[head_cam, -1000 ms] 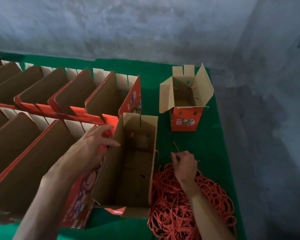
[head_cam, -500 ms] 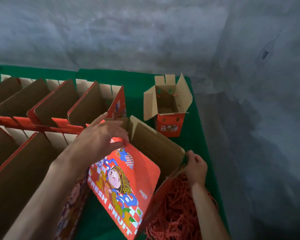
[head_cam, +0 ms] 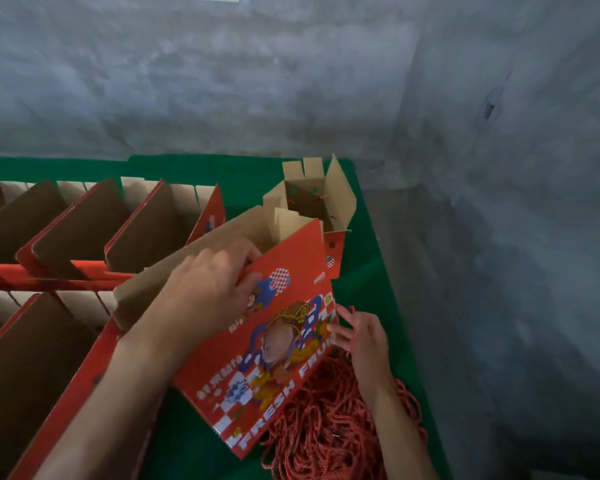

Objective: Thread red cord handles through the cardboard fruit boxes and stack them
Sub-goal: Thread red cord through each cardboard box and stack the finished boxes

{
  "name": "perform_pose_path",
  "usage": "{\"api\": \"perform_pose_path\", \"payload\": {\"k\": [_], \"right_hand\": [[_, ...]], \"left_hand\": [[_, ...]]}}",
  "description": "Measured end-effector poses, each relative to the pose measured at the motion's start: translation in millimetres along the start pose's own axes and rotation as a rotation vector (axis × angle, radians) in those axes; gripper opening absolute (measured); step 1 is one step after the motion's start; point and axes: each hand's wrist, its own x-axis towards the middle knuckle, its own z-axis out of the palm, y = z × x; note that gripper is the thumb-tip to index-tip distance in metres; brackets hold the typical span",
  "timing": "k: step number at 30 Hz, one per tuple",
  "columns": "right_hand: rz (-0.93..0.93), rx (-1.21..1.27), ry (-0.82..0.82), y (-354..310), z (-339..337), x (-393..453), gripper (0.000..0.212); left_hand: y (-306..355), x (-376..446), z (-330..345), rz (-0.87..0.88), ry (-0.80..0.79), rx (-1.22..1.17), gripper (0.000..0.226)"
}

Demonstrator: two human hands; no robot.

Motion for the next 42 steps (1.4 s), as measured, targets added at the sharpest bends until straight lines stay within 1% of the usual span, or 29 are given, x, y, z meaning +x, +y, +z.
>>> {"api": "perform_pose_path", "payload": {"k": [2, 4, 5, 8, 10, 12, 14, 15, 17, 19, 21, 22, 24, 25, 28, 29, 30, 31, 33, 35, 36, 37, 39, 42], "right_hand": [[-0.004, 0.028, -0.108, -3.5, 4.8, -0.4, 0.030], [-0.011, 0.017, -0.162, -1.6, 9.8, -1.5, 0.033], [-0.015, -0.013, -0.160, 1.4, 11.6, -1.7, 0.030], [0.022, -0.094, -0.134, 16.1, 14.2, 0.1, 0.013], [0.085, -0.131, -0.123, 27.6, 13.9, 3.4, 0.015], [0.156, -0.187, -0.073, 37.2, 11.7, 7.1, 0.017], [0.244, -0.195, -0.045, 44.4, 7.4, 8.2, 0.018], [0.278, -0.214, -0.051, 46.9, 5.1, 7.6, 0.023], [0.292, -0.274, -0.086, 51.3, 0.9, 5.8, 0.034], [0.269, -0.298, -0.122, 54.9, -2.2, 5.8, 0.033], [0.260, -0.305, -0.154, 57.6, -3.2, 9.9, 0.030], [0.266, -0.321, -0.171, 58.0, -3.5, 12.7, 0.025], [0.305, -0.380, -0.226, 61.1, -3.6, 18.7, 0.012], [0.334, -0.419, -0.255, 63.3, -3.5, 20.7, 0.012], [0.362, -0.631, -0.332, 68.0, -3.4, 24.0, 0.028], [0.338, -0.696, -0.344, 67.4, -3.0, 24.2, 0.033], [0.316, -0.709, -0.349, 66.7, -1.7, 23.7, 0.035], [0.308, -0.659, -0.344, 66.5, 0.0, 23.0, 0.036], [0.271, -0.553, -0.344, 67.7, 4.5, 21.3, 0.047], [0.260, -0.553, -0.366, 69.2, 7.7, 19.2, 0.059], [0.275, -0.567, -0.371, 69.6, 8.9, 18.7, 0.059], [0.299, -0.562, -0.363, 70.2, 10.4, 19.0, 0.055], [0.346, -0.504, -0.347, 68.7, 13.9, 18.8, 0.041], [0.382, -0.341, -0.360, 60.6, 23.8, 16.8, 0.024]], "left_hand": [[4.5, 1.9, 5.5, -0.032, -0.044, -0.010, 0.010], [5.9, 3.2, 11.6, -0.084, -0.071, 0.023, 0.010], [5.5, 4.1, 14.6, -0.118, -0.085, 0.047, 0.010], [1.4, 4.1, 21.6, -0.214, -0.156, 0.143, 0.016], [-1.0, 0.5, 28.0, -0.247, -0.179, 0.190, 0.020], [-2.3, -4.8, 33.8, -0.265, -0.168, 0.219, 0.022], [-3.7, -10.1, 40.0, -0.268, -0.159, 0.199, 0.026], [-4.9, -12.3, 43.4, -0.265, -0.172, 0.151, 0.027], [-7.0, -16.5, 52.6, -0.269, -0.231, 0.049, 0.023], [-11.4, -19.9, 62.4, -0.319, -0.319, -0.022, 0.019], [-18.0, -21.1, 70.6, -0.411, -0.432, -0.130, 0.021], [-22.0, -20.2, 74.2, -0.444, -0.481, -0.184, 0.022], [-31.5, -16.3, 78.9, -0.477, -0.545, -0.268, 0.025], [-35.4, -14.1, 80.2, -0.499, -0.570, -0.332, 0.028], [-40.2, -8.3, 84.4, -0.618, -0.648, -0.587, 0.031], [-39.9, -7.4, 84.8, -0.667, -0.666, -0.634, 0.030], [-39.7, -7.6, 85.4, -0.705, -0.679, -0.661, 0.032], [-40.4, -8.5, 86.5, -0.726, -0.691, -0.678, 0.033], [-42.1, -10.4, 88.0, -0.739, -0.694, -0.710, 0.036], [-42.9, -13.2, 87.5, -0.760, -0.692, -0.784, 0.039], [-43.2, -14.7, 87.1, -0.768, -0.695, -0.831, 0.041], [-42.9, -16.1, 86.5, -0.770, -0.696, -0.868, 0.044], [-43.0, -18.6, 85.7, -0.768, -0.692, -0.891, 0.050], [-45.2, -21.7, 87.5, -0.794, -0.651, -0.930, 0.054]]}}
